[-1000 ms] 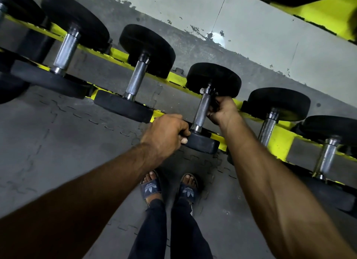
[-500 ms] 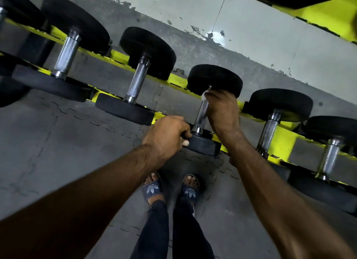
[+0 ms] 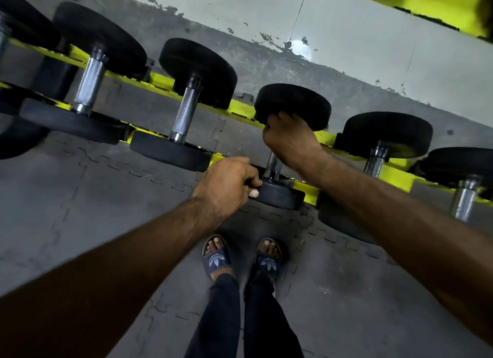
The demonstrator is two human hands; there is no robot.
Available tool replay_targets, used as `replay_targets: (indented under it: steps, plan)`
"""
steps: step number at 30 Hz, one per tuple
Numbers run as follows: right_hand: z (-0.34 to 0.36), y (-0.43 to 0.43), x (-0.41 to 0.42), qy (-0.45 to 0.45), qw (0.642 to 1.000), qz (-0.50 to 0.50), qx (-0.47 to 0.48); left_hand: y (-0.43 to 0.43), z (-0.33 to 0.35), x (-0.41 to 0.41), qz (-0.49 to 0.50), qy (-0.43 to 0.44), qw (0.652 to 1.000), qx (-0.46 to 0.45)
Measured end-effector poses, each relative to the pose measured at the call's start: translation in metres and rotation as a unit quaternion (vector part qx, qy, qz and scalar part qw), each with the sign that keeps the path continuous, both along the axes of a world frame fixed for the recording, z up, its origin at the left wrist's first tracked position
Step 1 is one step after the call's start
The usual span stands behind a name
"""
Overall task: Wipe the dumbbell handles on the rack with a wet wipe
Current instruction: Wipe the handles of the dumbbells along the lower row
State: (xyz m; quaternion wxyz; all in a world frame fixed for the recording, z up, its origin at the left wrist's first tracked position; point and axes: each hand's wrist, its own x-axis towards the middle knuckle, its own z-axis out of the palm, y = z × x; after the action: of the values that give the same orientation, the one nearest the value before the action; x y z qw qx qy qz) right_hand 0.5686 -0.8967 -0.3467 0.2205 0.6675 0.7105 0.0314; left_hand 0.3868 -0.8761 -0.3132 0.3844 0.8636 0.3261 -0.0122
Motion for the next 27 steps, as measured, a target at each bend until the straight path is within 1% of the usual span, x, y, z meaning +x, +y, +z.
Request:
replay_targets:
  steps: [2,4,6,9,10,11,13,16,17,18,19,20,21,22,23,24,25,26,27]
  plan:
    - [0.013,0.014,-0.008,-0.003,0.999,-0.009,-0.040,-0.001,0.000,0.000,-0.003,-0.001,1.000,0.009]
    - [0.013,0.027,-0.015,0.039,0.994,-0.006,-0.097,-0.002,-0.001,0.000,-0.002,-0.004,1.000,0.013]
    - [0.010,0.041,-0.021,0.048,0.988,-0.011,-0.148,-0.003,-0.002,-0.001,0.000,-0.007,1.000,0.014]
    - [0.005,0.052,-0.024,0.034,0.980,-0.025,-0.195,-0.005,-0.006,-0.002,0.009,-0.017,1.000,0.006]
    - [0.006,0.054,-0.022,0.044,0.978,-0.030,-0.199,-0.006,-0.006,-0.003,0.014,-0.020,1.000,0.008]
    - [0.008,0.054,-0.019,0.061,0.979,-0.035,-0.191,-0.006,-0.005,-0.003,0.016,-0.022,1.000,0.012]
    - [0.010,0.047,-0.010,0.124,0.981,-0.054,-0.138,-0.007,-0.003,-0.003,0.021,-0.023,0.999,0.013]
    - [0.000,0.012,0.002,0.204,0.974,-0.094,-0.016,-0.008,-0.001,-0.004,0.032,-0.022,0.999,0.005]
    - [-0.006,-0.005,0.004,0.245,0.961,-0.117,0.044,-0.008,-0.001,-0.003,0.030,-0.020,0.999,0.005]
    - [-0.011,-0.020,0.004,0.305,0.931,-0.164,0.113,-0.008,-0.002,-0.003,0.029,-0.019,0.999,0.004]
    - [-0.013,-0.032,0.003,0.370,0.879,-0.232,0.191,-0.008,-0.002,-0.003,0.028,-0.018,0.999,0.002]
    - [-0.018,-0.041,0.002,0.420,0.810,-0.315,0.261,-0.008,-0.001,-0.003,0.028,-0.018,0.999,0.001]
    - [-0.022,-0.044,0.000,0.442,0.738,-0.405,0.310,-0.007,-0.001,-0.003,0.029,-0.018,0.999,0.002]
    - [-0.029,-0.043,0.000,0.472,0.644,-0.494,0.343,-0.008,-0.001,-0.003,0.030,-0.019,0.999,0.005]
    - [-0.038,-0.039,0.002,0.519,0.515,-0.575,0.368,-0.008,0.000,-0.004,0.029,-0.021,0.999,0.008]
    - [-0.047,-0.033,0.003,0.571,0.367,-0.634,0.371,-0.009,0.000,-0.003,0.028,-0.022,0.999,0.010]
    - [-0.055,-0.026,0.005,0.614,0.237,-0.670,0.344,-0.009,0.000,-0.003,0.027,-0.023,0.999,0.011]
    - [-0.063,-0.021,0.008,0.645,0.157,-0.682,0.308,-0.009,0.000,-0.003,0.028,-0.021,0.999,0.010]
    - [-0.070,-0.017,0.011,0.663,0.129,-0.686,0.270,-0.009,0.000,-0.003,0.029,-0.019,0.999,0.009]
